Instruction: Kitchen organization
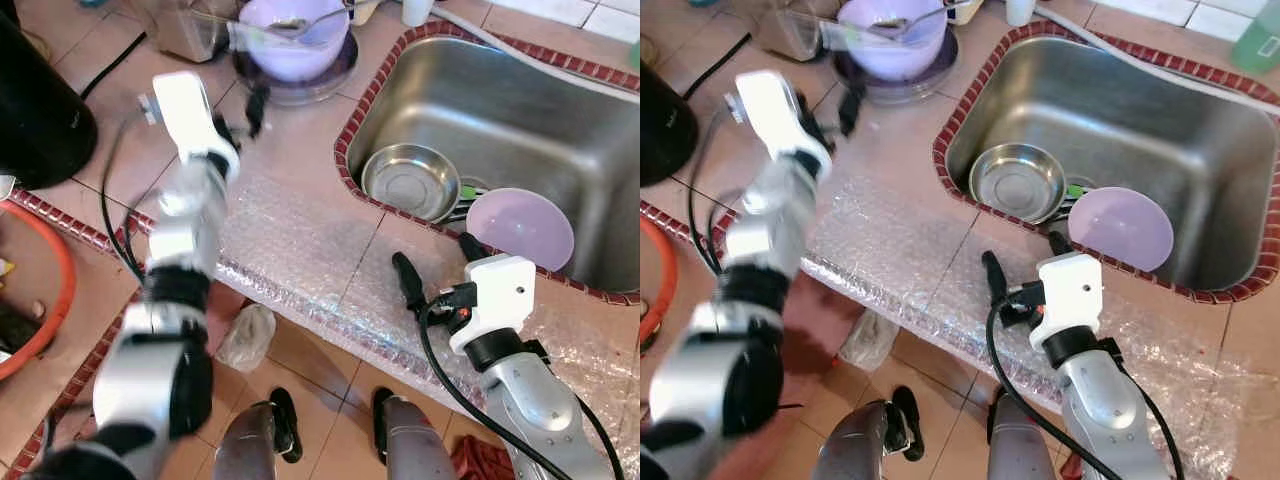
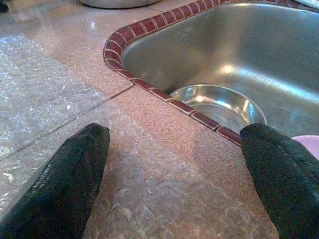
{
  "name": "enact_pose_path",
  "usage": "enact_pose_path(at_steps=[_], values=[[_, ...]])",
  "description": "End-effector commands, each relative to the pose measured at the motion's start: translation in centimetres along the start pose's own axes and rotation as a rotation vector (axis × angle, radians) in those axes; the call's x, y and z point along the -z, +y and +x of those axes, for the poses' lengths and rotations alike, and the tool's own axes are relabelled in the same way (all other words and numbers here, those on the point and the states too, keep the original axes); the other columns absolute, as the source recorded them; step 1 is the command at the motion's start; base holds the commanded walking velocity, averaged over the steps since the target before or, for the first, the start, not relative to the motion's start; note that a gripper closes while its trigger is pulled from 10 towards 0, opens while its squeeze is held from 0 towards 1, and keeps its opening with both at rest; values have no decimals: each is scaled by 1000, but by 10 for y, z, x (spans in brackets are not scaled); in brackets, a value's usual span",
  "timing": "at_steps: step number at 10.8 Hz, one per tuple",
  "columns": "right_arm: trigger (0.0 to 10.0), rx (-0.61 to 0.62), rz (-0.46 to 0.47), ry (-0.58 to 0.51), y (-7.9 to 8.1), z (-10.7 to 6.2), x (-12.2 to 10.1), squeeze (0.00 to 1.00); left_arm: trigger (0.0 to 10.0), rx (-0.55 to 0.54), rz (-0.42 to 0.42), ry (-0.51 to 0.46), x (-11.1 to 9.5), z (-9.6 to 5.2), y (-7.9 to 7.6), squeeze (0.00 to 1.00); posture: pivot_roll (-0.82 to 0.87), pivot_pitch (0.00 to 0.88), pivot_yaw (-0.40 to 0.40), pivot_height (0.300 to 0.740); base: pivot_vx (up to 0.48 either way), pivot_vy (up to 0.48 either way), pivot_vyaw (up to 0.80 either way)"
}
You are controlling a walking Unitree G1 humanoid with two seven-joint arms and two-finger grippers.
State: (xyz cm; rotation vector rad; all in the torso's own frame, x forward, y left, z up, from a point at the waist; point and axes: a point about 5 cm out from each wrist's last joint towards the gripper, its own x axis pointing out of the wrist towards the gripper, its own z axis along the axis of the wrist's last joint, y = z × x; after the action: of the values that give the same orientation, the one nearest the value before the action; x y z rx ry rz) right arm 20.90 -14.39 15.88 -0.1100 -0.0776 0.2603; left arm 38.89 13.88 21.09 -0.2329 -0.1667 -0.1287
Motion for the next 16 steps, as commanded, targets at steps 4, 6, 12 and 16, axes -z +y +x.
enact_pose_path(at_steps=[4,6,12,16], values=[[10000,-6,-12,27,-1,3,10,0,10000,-57,-19,12,6,-22,7,0,-221,271,81,740,0,0,0],[10000,-19,-18,21,0,5,11,0,10000,-46,-26,-41,-16,-10,1,0,-220,269,79,740,0,0,0],[10000,14,-38,30,-3,-3,11,0,10000,-43,-75,57,-7,19,-4,0,-266,283,105,740,0,0,0],[10000,22,-38,36,-1,-5,13,0,10000,-45,-120,59,-17,34,-9,0,-273,275,119,740,0,0,0]])
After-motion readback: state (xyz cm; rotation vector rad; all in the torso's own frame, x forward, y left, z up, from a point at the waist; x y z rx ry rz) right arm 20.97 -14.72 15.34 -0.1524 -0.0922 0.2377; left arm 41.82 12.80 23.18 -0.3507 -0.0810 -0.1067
